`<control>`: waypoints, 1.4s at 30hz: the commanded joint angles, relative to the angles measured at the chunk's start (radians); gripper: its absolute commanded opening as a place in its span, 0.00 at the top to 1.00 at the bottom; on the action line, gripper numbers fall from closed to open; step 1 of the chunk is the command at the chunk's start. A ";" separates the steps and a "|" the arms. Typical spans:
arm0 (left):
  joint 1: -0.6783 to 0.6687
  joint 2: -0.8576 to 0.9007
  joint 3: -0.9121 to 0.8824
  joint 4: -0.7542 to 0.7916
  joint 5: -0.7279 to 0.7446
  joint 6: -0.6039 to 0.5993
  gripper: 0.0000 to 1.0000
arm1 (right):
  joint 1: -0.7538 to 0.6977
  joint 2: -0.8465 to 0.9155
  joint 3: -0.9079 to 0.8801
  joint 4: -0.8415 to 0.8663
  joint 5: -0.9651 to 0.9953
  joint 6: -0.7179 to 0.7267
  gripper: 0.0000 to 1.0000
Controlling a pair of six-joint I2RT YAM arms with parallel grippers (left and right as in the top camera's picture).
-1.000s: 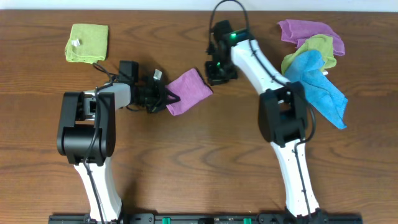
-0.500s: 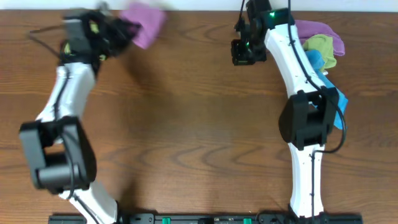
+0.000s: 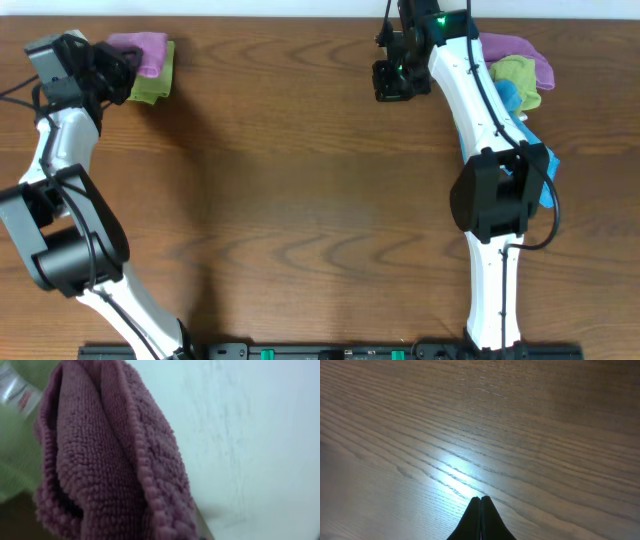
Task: Fold the cloth
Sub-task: 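Carry the folded purple cloth with the left gripper onto the green cloth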
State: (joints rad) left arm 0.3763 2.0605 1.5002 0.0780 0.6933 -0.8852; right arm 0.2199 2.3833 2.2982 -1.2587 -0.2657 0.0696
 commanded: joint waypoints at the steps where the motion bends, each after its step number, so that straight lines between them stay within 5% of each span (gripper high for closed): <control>1: -0.002 0.063 0.126 -0.006 0.028 0.014 0.94 | 0.004 -0.018 0.018 0.002 -0.005 -0.027 0.99; 7: -0.003 0.176 0.308 -0.137 -0.005 0.076 0.95 | 0.004 -0.018 0.018 -0.004 -0.006 -0.042 0.99; 19: -0.012 0.386 0.315 -0.179 0.013 0.123 0.95 | 0.004 -0.018 0.018 -0.009 -0.008 -0.042 0.99; 40: 0.064 0.366 0.317 -0.130 0.013 0.126 0.94 | 0.045 -0.018 0.018 -0.014 -0.008 -0.042 0.99; 41: 0.064 0.366 0.317 -0.117 0.019 0.117 0.93 | 0.047 -0.018 0.018 -0.014 -0.008 -0.042 0.99; 42: 0.064 0.366 0.317 -0.096 0.034 0.110 0.60 | 0.050 -0.018 0.018 -0.014 -0.008 -0.042 0.99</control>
State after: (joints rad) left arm 0.4366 2.4538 1.8027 -0.0437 0.7040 -0.7769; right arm 0.2543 2.3833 2.2982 -1.2694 -0.2665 0.0429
